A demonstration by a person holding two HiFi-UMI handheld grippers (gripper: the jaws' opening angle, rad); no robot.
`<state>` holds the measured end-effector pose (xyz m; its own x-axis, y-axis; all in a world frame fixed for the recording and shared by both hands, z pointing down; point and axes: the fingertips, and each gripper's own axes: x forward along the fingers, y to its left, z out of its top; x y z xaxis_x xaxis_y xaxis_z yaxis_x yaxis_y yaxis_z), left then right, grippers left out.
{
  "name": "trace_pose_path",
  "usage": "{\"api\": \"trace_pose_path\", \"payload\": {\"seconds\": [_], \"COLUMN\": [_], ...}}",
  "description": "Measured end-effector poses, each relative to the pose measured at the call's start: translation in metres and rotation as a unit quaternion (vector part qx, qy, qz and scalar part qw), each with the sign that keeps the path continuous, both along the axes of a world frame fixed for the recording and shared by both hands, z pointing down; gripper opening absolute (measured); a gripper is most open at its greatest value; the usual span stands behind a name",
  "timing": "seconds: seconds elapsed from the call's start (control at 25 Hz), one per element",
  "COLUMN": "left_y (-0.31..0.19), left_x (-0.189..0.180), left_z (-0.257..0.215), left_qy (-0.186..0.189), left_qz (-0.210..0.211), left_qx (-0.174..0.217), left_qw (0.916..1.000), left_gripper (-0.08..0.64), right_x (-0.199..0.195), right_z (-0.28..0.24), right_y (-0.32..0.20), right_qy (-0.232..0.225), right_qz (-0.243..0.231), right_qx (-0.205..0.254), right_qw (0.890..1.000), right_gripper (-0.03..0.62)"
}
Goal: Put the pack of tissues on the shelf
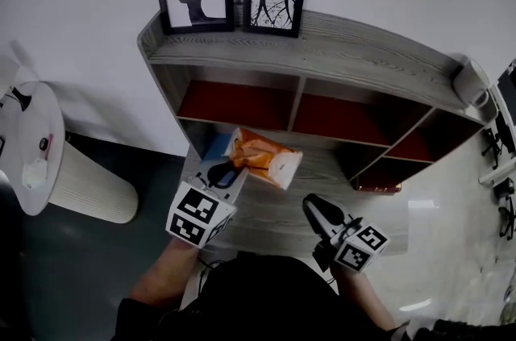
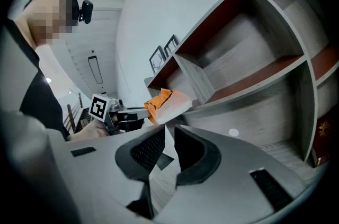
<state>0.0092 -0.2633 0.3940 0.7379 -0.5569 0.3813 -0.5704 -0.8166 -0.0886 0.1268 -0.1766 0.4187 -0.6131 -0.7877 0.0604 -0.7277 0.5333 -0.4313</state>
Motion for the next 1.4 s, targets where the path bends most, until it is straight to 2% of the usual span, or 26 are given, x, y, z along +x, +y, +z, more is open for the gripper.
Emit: {"api": "trace_pose_path", "payload": {"seconds": [0.24,0.84,1.0,1.4], "left_y": [-0.026,-0.112,-0.131,-0.166], "left_x": [-0.011,-0.046,-0.050,-0.047], "left_z": [-0.013,-0.007,-0.003,0.005], "left_qy": [-0.010,-0.018,-0.025,-0.037], "left_qz": [-0.009,-0.076,-0.085,-0.105], "left_qx": [0.014,0.016,0.012,0.008], "left_qw": [0.9998,0.9968,0.9960,0.9938], "left_gripper": [0.046,0.046,0.048,0.050], "right_x": [-0.008,-0.012,-0.014,-0.007], "right_z": [-0.005,0.001,0.004,0.009], "right_y": [-0.013,-0.045,-0.050,-0.058], "right_qy": [0.001,0.002,0.005,-0.001], "right_qz": [-0.011,-0.020,-0.022,-0.013], "right_qx": [0.005,-0.007,-0.026,-0.023], "right_qw": [1.000,1.000,0.999,1.000], "right_gripper": [0.021,0.021,0.021,0.021]}}
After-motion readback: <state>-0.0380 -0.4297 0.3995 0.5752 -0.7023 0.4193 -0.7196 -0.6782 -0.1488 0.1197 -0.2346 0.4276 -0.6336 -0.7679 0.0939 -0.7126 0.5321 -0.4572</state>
